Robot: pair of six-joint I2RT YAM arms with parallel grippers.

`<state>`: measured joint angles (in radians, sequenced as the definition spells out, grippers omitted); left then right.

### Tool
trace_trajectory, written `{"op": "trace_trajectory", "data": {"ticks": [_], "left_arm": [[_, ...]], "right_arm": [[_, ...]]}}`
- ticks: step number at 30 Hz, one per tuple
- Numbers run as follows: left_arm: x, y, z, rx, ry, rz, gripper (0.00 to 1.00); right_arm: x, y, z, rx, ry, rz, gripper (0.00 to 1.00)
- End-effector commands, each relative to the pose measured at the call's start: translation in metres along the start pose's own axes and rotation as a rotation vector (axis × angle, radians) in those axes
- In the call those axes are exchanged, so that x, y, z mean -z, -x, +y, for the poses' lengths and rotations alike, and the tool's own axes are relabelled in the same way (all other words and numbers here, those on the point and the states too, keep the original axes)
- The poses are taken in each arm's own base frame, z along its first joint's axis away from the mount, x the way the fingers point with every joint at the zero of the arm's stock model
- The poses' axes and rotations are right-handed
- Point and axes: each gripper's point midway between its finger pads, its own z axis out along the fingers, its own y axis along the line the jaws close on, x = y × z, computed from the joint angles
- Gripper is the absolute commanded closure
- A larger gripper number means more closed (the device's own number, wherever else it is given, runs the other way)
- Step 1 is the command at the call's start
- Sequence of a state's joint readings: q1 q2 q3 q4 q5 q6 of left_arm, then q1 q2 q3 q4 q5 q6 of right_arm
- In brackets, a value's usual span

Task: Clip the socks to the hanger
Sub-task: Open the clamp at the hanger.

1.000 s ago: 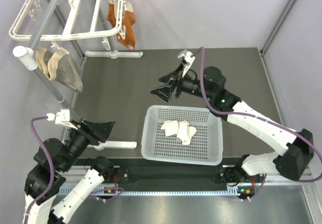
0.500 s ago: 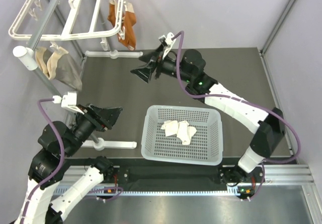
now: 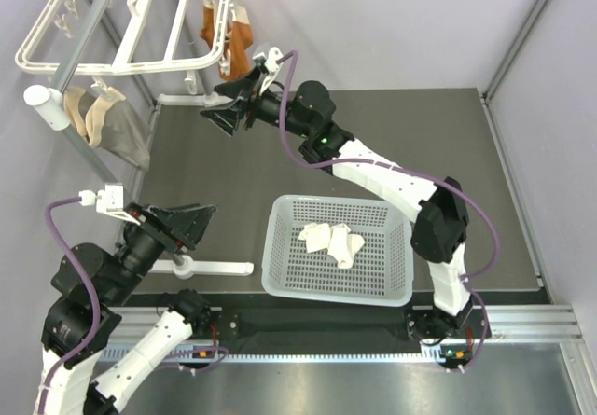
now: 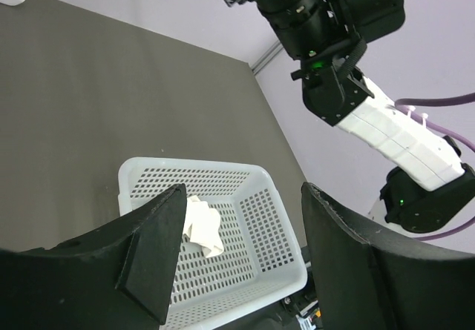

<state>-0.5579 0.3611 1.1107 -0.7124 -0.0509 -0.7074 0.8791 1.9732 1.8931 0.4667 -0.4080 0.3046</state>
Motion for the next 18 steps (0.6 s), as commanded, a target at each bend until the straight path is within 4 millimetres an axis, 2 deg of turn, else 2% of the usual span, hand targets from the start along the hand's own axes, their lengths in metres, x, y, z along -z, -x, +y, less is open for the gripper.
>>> {"op": "trace_trajectory", "data": {"ticks": [1,4,5,9,18], "left_arm": [[0.007,0.008,-0.001,-0.013,-0.001,-0.033,0.32],[0.008,0.008,0.002,-0.019,0.011,-0.033,0.32],[0.007,0.008,0.002,-0.021,0.014,-0.035,0.32],[0.007,0.012,0.002,-0.039,0.018,-0.044,0.32],[0.007,0.017,-0.003,-0.049,0.008,-0.052,0.32]], "right_arm": [[-0.017,0.031,0.012,0.056,0.044,-0.109,0.25],[-0.026,0.033,0.017,0.052,0.066,-0.118,0.26],[-0.029,0.039,0.022,0.060,0.076,-0.134,0.25],[-0.039,0.029,0.014,0.059,0.066,-0.123,0.27],[-0.049,0.027,0.011,0.038,0.074,-0.144,0.36]]}}
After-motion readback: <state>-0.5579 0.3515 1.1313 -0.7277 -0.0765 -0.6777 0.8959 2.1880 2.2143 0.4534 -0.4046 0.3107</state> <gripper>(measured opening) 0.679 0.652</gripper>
